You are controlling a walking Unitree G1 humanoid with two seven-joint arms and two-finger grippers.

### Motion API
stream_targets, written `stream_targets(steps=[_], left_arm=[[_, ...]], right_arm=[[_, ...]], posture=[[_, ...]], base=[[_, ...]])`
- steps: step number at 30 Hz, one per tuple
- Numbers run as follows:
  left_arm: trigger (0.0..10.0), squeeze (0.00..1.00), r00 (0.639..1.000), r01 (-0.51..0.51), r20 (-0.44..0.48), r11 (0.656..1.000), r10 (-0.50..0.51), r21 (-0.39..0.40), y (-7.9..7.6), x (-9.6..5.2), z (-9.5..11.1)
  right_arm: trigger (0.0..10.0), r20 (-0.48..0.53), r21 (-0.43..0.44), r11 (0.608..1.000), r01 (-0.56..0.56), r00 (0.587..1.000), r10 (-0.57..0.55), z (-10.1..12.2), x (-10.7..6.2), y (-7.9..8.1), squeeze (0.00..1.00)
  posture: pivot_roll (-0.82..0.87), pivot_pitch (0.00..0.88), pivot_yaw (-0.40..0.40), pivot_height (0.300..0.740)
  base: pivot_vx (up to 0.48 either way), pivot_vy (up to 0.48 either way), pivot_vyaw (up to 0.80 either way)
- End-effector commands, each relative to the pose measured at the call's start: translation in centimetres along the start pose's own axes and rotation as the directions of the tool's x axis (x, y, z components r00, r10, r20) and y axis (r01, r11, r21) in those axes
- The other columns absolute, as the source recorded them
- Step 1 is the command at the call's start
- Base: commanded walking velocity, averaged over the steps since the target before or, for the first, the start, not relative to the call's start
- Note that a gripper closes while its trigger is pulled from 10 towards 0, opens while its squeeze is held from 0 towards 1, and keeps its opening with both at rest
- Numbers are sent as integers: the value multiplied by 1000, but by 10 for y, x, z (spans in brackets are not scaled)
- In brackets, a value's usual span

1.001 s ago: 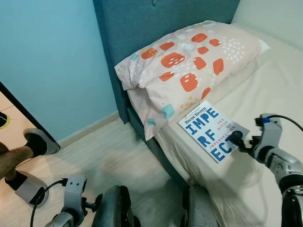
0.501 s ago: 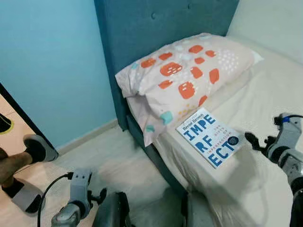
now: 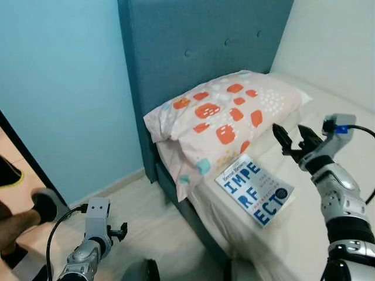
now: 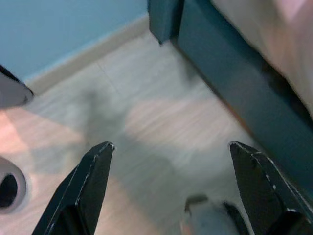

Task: Clean up the room

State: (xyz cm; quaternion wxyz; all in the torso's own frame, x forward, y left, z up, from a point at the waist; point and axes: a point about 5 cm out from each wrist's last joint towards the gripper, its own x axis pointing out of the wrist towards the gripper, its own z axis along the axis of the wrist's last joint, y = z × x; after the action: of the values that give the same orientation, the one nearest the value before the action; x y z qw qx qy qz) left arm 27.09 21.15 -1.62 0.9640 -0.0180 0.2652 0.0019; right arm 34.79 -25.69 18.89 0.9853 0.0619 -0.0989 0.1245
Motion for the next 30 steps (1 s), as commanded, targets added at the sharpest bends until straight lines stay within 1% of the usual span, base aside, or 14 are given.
stream_targets(steps=[1,2,3,5,6,8,9,11,12,14,18,22,25,30], left_arm=[[10000,0,999,2,-36,1000,-2,-16,-5,0,-7],[10000,0,999,1,-50,1000,-2,-17,-7,0,-10],[10000,0,999,1,-50,1000,-2,-17,-7,0,-10],[10000,0,996,-1,-84,1000,-1,-20,-10,-2,-18],[10000,0,996,-1,-84,1000,-1,-20,-10,-2,-18],[10000,0,993,-1,-116,1000,-1,-16,-12,-5,-27],[10000,0,993,-1,-116,1000,-1,-16,-12,-5,-27],[10000,0,988,-5,-152,1000,4,-6,-10,-9,-36],[10000,0,988,-5,-152,1000,4,-6,-10,-9,-36],[10000,0,981,-9,-195,1000,11,13,-8,-13,-46],[10000,0,975,-9,-222,1000,13,22,-6,-17,-53],[10000,0,969,-8,-247,1000,13,20,-6,-20,-61],[10000,0,951,6,-308,1000,2,23,-9,-28,-77],[10000,0,937,17,-350,1000,-8,22,-11,-34,-90]], right_arm=[[10000,-53,22,999,-47,997,48,-14,-1,11,0],[10000,-86,35,997,-75,993,78,-26,-2,21,0],[10000,-86,35,997,-75,993,78,-26,-2,21,0],[10000,-187,45,994,-103,976,109,-58,-10,39,0],[10000,-187,45,994,-103,976,109,-58,-10,39,0],[10000,-282,47,994,-97,954,106,-86,-23,49,0],[10000,-282,47,994,-97,954,106,-86,-23,49,0],[10000,-377,58,997,-41,924,60,-113,-39,51,0],[10000,-377,58,997,-41,924,60,-113,-39,51,0],[10000,-455,43,999,8,890,12,-134,-54,51,0],[10000,-486,39,999,27,874,-5,-142,-63,52,0],[10000,-499,51,999,7,866,19,-147,-67,61,0],[10000,-518,48,999,-25,854,47,-152,-72,74,0],[10000,-526,49,998,-25,849,47,-156,-75,77,0]], posture=[[-27,1,-22,630],[-28,0,-25,635],[-28,0,-25,635],[-28,0,-25,645],[-28,0,-25,645],[-31,0,-24,655],[-31,0,-24,655],[-30,0,-21,665],[-30,0,-21,665],[-23,0,-16,675],[-32,0,-17,685],[-36,0,-20,694],[-38,0,-22,709],[-43,0,-25,724]], base=[[0,0,0],[0,0,0],[0,0,0],[0,0,0],[0,0,0],[0,0,0],[0,0,0],[0,0,0],[0,0,0],[0,0,0],[0,0,0],[0,0,0],[0,0,0],[0,0,0]])
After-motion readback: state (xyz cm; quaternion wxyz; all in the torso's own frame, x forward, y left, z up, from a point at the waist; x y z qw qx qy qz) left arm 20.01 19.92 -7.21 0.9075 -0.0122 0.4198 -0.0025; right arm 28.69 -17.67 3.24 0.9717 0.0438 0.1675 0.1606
